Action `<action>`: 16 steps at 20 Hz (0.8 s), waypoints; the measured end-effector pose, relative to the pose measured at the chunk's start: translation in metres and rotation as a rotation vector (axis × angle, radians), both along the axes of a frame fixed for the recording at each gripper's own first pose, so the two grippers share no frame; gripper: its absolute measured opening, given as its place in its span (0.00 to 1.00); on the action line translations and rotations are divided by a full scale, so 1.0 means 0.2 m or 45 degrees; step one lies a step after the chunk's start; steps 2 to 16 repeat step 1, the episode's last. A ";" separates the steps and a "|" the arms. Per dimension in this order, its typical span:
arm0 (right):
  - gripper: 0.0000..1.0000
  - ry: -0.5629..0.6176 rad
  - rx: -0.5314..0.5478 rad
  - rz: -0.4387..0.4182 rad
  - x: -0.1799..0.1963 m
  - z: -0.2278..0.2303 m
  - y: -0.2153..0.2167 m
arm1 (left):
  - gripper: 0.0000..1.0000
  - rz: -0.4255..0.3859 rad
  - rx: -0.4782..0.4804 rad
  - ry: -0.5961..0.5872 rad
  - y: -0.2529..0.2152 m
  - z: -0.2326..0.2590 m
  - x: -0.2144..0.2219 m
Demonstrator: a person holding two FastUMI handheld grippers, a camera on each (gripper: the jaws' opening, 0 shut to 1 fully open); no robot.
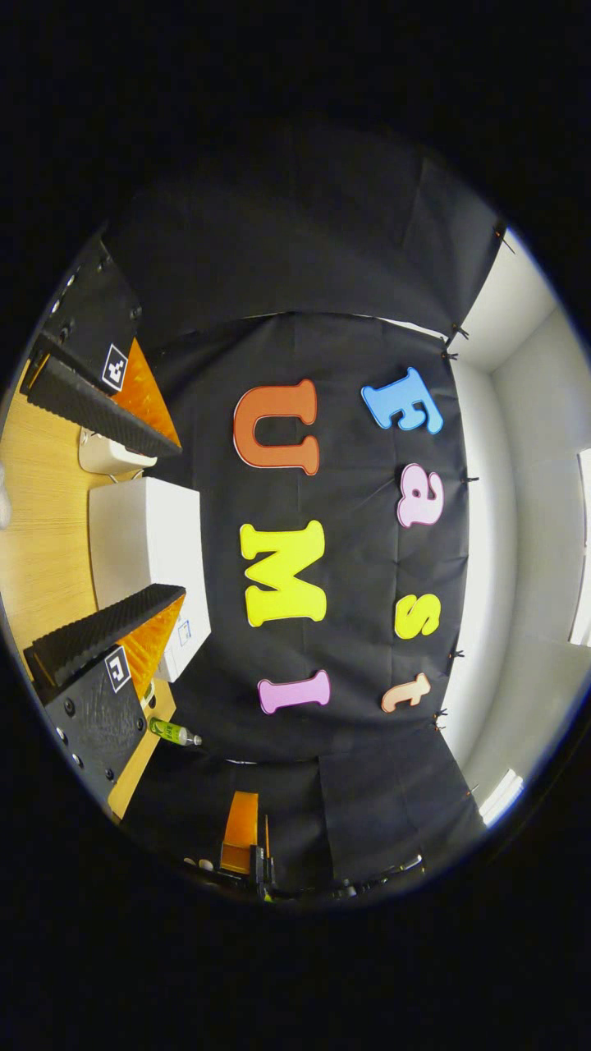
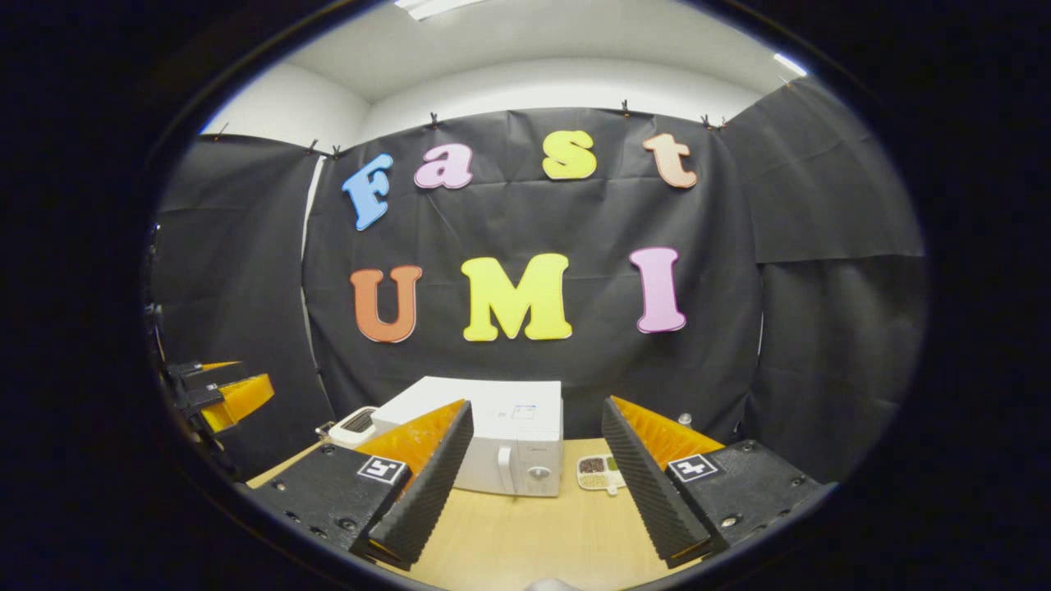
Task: Open the microwave oven with the left hand, put the food in, and close the microwave oven.
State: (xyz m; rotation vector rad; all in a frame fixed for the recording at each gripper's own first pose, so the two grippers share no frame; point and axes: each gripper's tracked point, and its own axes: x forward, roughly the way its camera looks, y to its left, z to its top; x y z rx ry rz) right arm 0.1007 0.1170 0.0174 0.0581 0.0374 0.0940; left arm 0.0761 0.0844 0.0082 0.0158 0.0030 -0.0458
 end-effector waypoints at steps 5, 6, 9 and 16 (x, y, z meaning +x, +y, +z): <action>0.92 -0.001 -0.001 0.000 0.00 0.00 0.00 | 0.96 -0.003 -0.001 -0.002 -0.01 0.00 0.00; 0.92 -0.001 -0.001 0.000 0.00 0.00 0.00 | 0.96 -0.003 -0.001 -0.002 -0.01 0.00 0.00; 0.92 -0.001 -0.001 0.000 0.00 0.00 0.00 | 0.96 -0.003 -0.001 -0.002 -0.01 0.00 0.00; 0.92 -0.001 -0.001 0.000 0.00 0.00 0.00 | 0.96 -0.003 -0.001 -0.002 -0.01 0.00 0.00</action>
